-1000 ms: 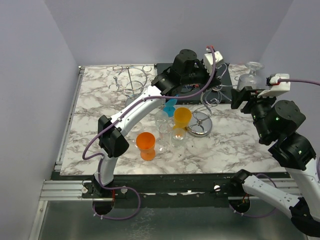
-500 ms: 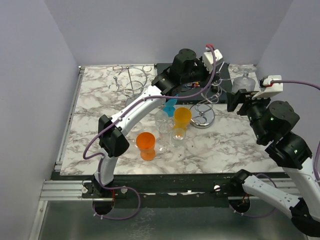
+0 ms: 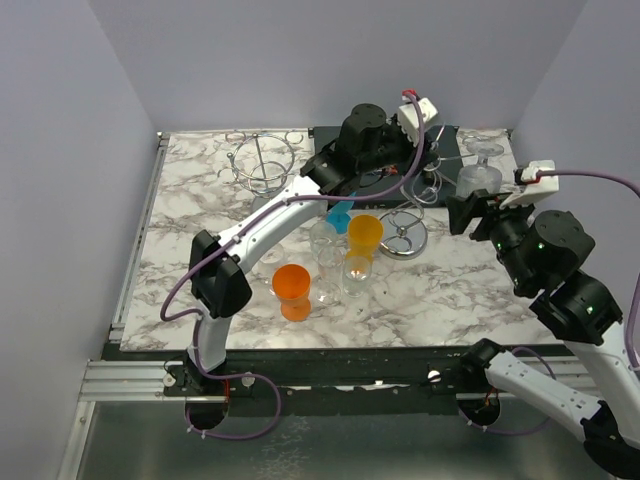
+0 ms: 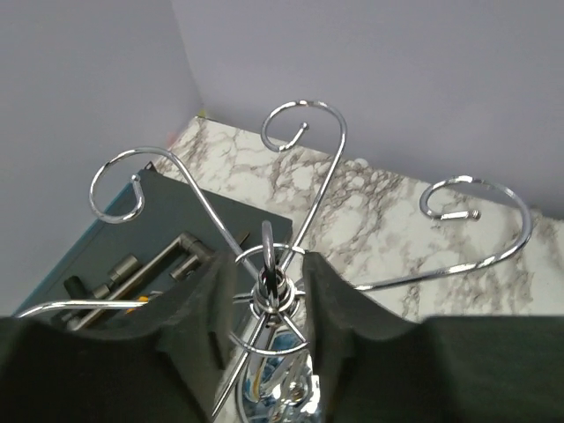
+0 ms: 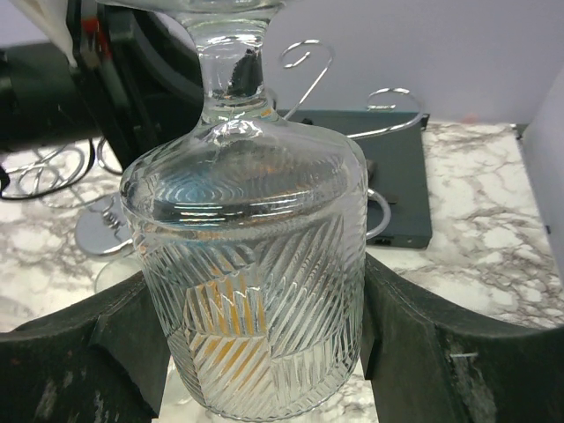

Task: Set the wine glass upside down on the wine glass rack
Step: Turn the wine glass upside down at the wine rack.

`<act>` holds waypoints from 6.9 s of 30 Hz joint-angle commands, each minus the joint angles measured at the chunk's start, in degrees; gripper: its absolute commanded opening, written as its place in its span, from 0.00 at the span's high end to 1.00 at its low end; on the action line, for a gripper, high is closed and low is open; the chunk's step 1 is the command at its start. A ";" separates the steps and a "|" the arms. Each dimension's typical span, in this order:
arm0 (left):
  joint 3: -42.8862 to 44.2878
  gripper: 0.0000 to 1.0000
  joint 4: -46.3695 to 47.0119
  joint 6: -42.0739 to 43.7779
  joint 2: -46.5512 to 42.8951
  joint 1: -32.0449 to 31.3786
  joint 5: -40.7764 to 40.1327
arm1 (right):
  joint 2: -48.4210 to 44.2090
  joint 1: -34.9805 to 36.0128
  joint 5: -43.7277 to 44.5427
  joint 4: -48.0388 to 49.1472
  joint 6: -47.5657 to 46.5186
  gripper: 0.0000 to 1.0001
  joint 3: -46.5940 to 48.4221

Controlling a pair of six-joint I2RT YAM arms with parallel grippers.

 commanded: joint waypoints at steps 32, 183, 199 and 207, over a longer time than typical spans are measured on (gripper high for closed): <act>-10.91 0.03 -14.45 6.81 -22.44 0.79 -5.54 | -5.69 -0.12 -13.02 -0.60 6.84 0.99 -15.46; -15.19 0.18 -19.22 4.64 -24.20 5.45 -4.85 | 21.14 -0.19 -7.18 7.93 5.32 0.10 13.00; -18.41 0.18 -18.63 8.13 -24.80 4.61 -5.96 | 41.47 -23.90 -19.91 8.40 3.30 0.14 29.99; -17.26 0.19 -17.74 8.43 -23.23 4.45 -5.46 | 36.04 -32.39 -26.32 7.23 6.04 0.27 20.70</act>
